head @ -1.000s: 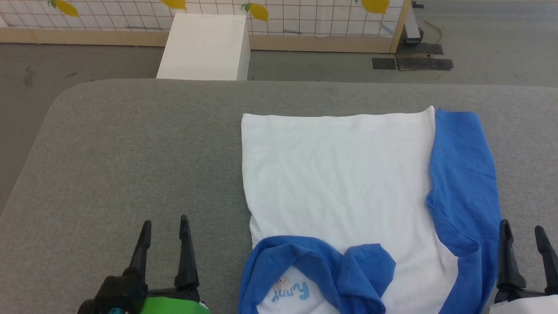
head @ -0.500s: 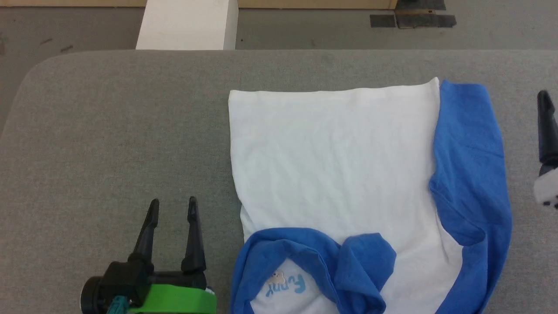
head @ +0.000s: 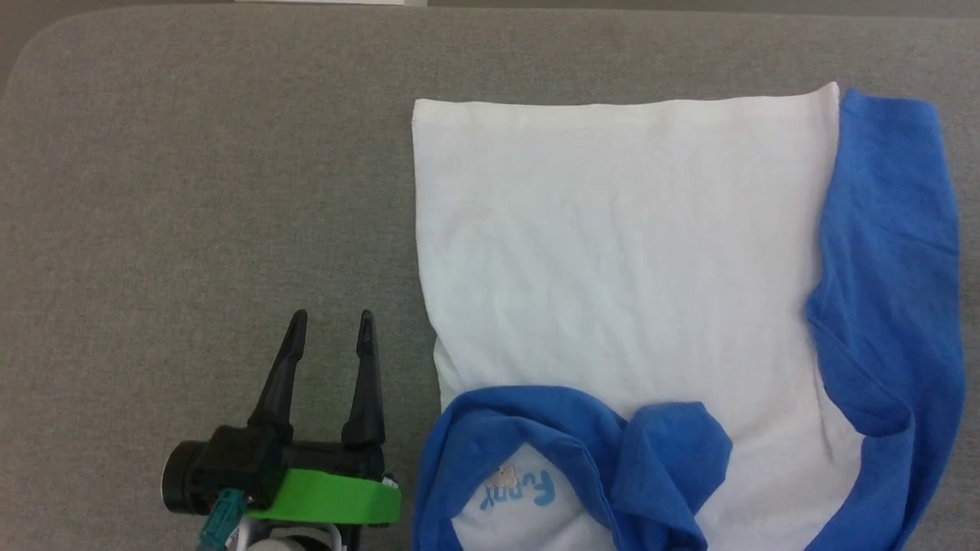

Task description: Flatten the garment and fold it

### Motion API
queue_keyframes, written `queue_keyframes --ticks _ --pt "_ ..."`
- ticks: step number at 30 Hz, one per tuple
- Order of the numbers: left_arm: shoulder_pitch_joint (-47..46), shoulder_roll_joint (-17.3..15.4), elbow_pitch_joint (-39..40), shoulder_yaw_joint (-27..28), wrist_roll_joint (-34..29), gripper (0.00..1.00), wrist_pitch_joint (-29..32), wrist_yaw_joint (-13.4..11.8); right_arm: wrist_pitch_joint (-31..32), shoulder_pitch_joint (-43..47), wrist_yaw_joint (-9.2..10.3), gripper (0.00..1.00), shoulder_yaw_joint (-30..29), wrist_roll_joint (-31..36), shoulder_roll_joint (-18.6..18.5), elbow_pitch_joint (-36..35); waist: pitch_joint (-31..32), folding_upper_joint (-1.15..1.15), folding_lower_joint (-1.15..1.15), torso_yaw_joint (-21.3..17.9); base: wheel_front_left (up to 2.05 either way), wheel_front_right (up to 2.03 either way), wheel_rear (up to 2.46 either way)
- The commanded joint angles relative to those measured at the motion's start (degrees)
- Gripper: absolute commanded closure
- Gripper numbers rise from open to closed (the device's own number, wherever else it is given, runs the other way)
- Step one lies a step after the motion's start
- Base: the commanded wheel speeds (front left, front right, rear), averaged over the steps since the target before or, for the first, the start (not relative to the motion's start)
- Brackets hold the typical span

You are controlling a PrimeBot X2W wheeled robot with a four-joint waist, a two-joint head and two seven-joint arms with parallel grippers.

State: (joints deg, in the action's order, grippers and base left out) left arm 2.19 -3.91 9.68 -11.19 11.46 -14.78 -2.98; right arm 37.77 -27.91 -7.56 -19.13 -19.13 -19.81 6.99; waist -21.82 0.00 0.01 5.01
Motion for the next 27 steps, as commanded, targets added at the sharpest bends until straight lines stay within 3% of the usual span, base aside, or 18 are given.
queue_keyframes --ticks 1,17,18,19,20,27 --pt "-1.02 0.23 -0.03 0.09 -0.85 0.00 -0.21 0.38 0.64 -1.01 0.08 0.00 -0.35 0.28 -0.35 0.99 -1.79 0.00 -0.01 1.92 0.00 0.00 0.00" --pt "-2.23 0.75 -0.78 -0.25 -1.31 0.00 -0.21 1.09 1.99 -2.18 0.08 0.00 -2.16 3.12 -1.35 11.23 -5.03 0.00 -0.01 6.85 0.00 0.00 0.00" --pt "-2.27 0.77 -0.87 -0.25 -1.31 0.00 -0.21 1.13 2.33 -2.31 0.08 0.13 -2.07 3.16 -1.48 11.56 -5.18 0.00 -0.01 6.94 0.00 0.00 0.00" --pt "-2.30 0.78 -0.94 -0.26 -1.32 0.00 -0.21 1.15 2.52 -2.45 0.08 0.65 -2.07 3.23 -1.66 11.79 -5.30 0.00 -0.01 6.99 0.00 0.00 0.00" --pt "-2.34 0.80 -0.98 -0.24 -1.33 0.00 -0.21 1.16 2.60 -2.58 0.08 1.00 -2.06 3.22 -1.80 11.90 -5.37 0.00 -0.01 6.98 0.00 0.00 0.00" --pt "-2.56 0.86 -2.02 0.08 -1.04 0.00 -0.22 1.48 0.81 -3.59 0.08 1.00 -2.55 3.10 -2.12 11.52 -3.71 0.00 -0.01 5.60 0.00 0.00 0.00"
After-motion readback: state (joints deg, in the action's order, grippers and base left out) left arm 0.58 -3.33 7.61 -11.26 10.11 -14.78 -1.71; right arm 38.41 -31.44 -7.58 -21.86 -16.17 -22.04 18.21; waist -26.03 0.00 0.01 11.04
